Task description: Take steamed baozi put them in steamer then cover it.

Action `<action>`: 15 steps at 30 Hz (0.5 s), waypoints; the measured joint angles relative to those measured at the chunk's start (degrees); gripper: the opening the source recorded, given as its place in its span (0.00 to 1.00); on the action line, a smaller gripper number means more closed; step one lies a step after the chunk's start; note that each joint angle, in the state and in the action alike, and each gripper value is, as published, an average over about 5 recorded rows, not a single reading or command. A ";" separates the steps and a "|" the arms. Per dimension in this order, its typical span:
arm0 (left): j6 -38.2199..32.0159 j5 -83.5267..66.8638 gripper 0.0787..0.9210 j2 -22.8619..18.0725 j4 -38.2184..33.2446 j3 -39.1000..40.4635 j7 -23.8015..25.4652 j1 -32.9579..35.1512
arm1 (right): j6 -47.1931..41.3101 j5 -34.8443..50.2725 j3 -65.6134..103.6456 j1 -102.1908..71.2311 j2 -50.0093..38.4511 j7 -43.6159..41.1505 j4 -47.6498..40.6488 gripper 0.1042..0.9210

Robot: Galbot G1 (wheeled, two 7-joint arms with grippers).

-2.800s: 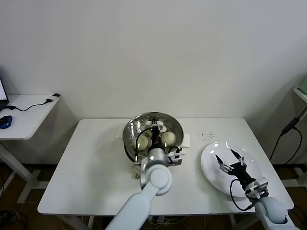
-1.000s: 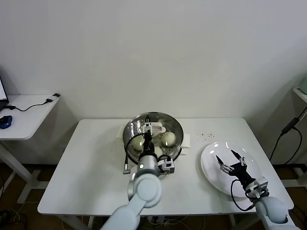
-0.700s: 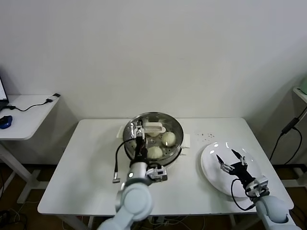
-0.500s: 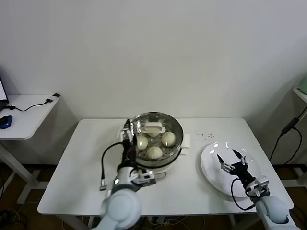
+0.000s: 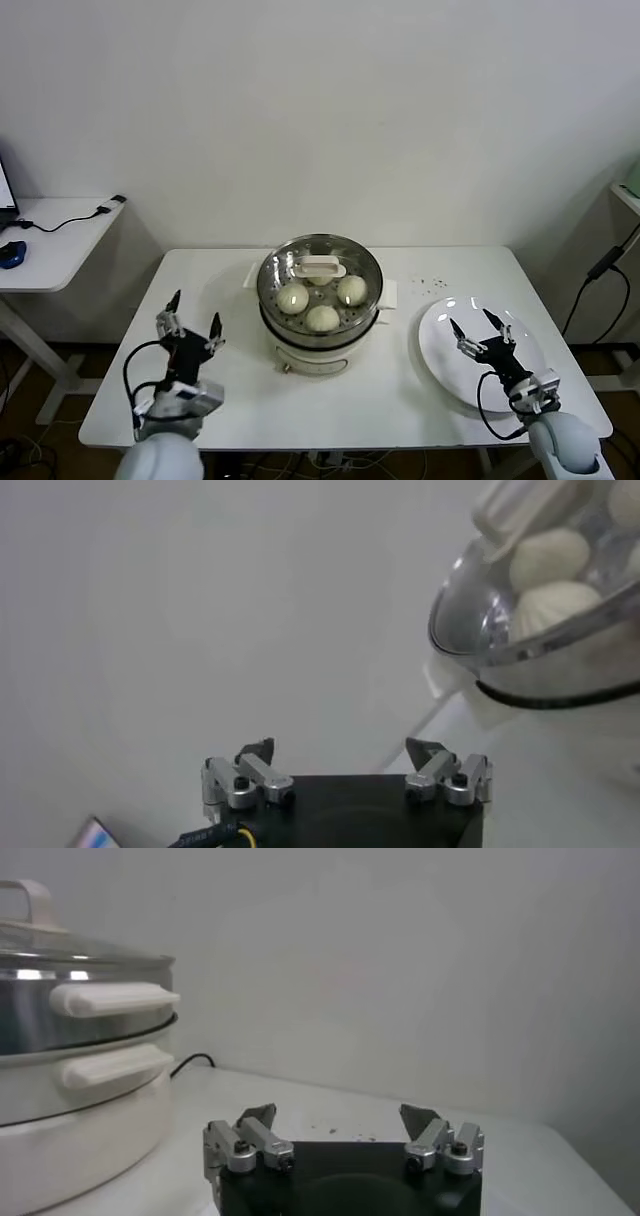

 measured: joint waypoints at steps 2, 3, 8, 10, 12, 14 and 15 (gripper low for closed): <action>-4.31 -5.28 0.88 -1.07 -0.10 -2.91 -0.45 2.05 | -0.09 -0.19 0.15 -0.17 0.38 0.00 0.41 0.88; -6.30 -7.79 0.88 -1.66 -0.13 -4.17 -0.60 2.99 | -0.15 -0.26 0.22 -0.24 0.55 0.00 0.60 0.88; -14.19 -18.82 0.88 -4.59 0.25 -8.53 -1.24 6.36 | -0.41 -0.51 0.66 -0.75 1.35 0.00 1.51 0.88; -16.47 -22.68 0.88 -5.45 0.69 -9.66 -1.54 7.19 | -0.51 -0.54 0.89 -1.07 1.68 0.01 1.91 0.88; -18.31 -26.06 0.88 -6.06 1.17 -10.61 -1.88 7.83 | -0.55 -0.55 1.15 -1.37 1.99 0.05 2.30 0.88; -19.85 -28.81 0.88 -6.59 1.61 -11.45 -2.15 8.30 | -0.56 -0.54 1.38 -1.60 2.24 0.10 2.56 0.88; -20.53 -29.94 0.88 -6.83 1.83 -11.80 -2.24 8.47 | -0.56 -0.53 1.47 -1.68 2.34 0.12 2.64 0.88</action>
